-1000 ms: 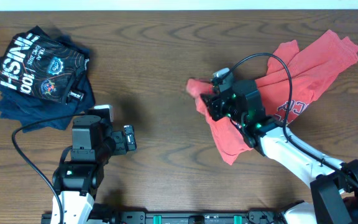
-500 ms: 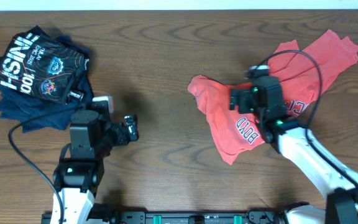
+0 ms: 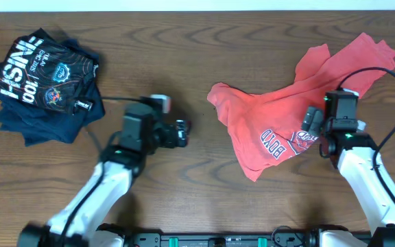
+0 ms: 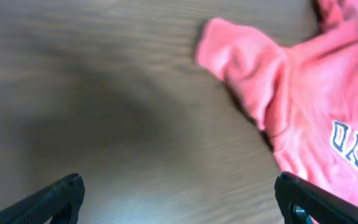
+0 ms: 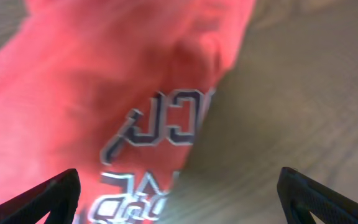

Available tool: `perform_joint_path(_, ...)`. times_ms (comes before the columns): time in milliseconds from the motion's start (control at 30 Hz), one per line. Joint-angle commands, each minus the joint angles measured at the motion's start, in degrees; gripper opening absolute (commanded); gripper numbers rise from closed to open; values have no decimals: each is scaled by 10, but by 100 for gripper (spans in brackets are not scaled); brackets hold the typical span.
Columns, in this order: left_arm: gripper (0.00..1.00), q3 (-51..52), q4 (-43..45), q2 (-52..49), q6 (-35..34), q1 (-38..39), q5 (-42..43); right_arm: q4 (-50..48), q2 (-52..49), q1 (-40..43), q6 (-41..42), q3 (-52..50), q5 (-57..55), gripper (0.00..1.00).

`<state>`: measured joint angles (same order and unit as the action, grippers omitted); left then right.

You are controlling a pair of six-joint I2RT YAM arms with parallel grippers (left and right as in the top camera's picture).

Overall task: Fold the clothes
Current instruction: 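Drag the red shirt leftward to the table center with the right gripper, then grasp the left side of the red shirt with the left gripper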

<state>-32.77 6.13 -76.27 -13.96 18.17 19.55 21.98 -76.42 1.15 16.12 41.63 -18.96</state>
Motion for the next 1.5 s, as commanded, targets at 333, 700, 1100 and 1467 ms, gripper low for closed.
perform_joint_path(333, 93, -17, 305, -239, -134, 129, 8, 34, 7, 43, 12, 6, 0, 99)
perform_joint_path(700, 81, -121, 321, -334, -155, 170, 8, 36, 7, 43, 12, 6, 14, 99)
perform_joint_path(1100, 6, -159, 308, -316, -155, 146, 6, 43, 7, 43, 12, 6, 24, 99)
perform_joint_path(1467, 6, -159, 214, -203, -122, 133, 6, 38, 7, 43, 12, 6, 33, 99)
